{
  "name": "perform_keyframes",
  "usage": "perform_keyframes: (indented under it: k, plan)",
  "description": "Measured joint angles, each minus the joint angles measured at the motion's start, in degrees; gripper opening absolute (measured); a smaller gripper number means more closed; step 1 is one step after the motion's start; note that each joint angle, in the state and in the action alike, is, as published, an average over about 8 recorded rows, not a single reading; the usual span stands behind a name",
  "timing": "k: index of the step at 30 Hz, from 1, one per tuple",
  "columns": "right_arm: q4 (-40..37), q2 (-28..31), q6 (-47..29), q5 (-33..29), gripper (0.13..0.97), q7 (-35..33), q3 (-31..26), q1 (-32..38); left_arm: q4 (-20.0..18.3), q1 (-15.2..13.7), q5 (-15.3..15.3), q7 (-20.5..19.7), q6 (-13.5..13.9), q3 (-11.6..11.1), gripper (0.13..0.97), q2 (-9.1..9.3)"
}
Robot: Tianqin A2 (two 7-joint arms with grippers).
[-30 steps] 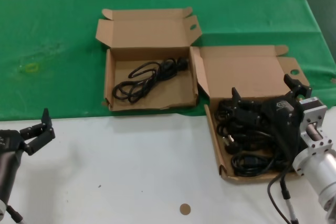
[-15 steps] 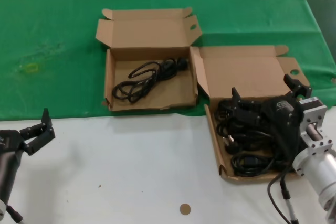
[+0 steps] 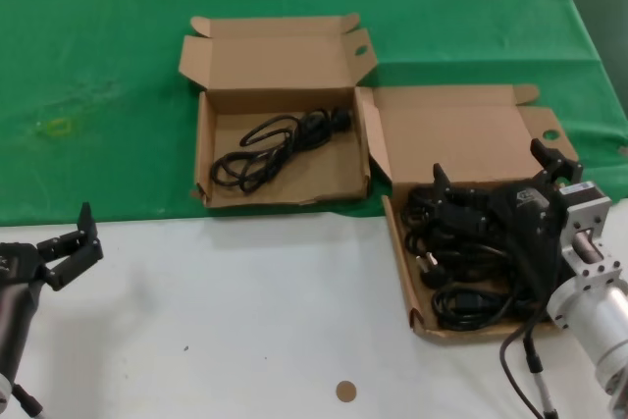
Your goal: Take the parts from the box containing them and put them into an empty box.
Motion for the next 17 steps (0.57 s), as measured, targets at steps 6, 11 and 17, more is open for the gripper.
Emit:
perform_keyframes:
  k: [6, 11, 17]
  plan:
    - [0.0, 0.0, 0.0, 0.0, 0.966, 0.0, 0.0, 0.0, 0.0, 0.0, 0.0, 0.0, 0.0, 0.0, 0.966, 0.00]
    - [0.0, 0.0, 0.0, 0.0, 0.966, 0.0, 0.0, 0.0, 0.0, 0.0, 0.0, 0.0, 0.0, 0.0, 0.966, 0.00]
    - [0.0, 0.0, 0.0, 0.0, 0.966, 0.0, 0.0, 0.0, 0.0, 0.0, 0.0, 0.0, 0.0, 0.0, 0.966, 0.00]
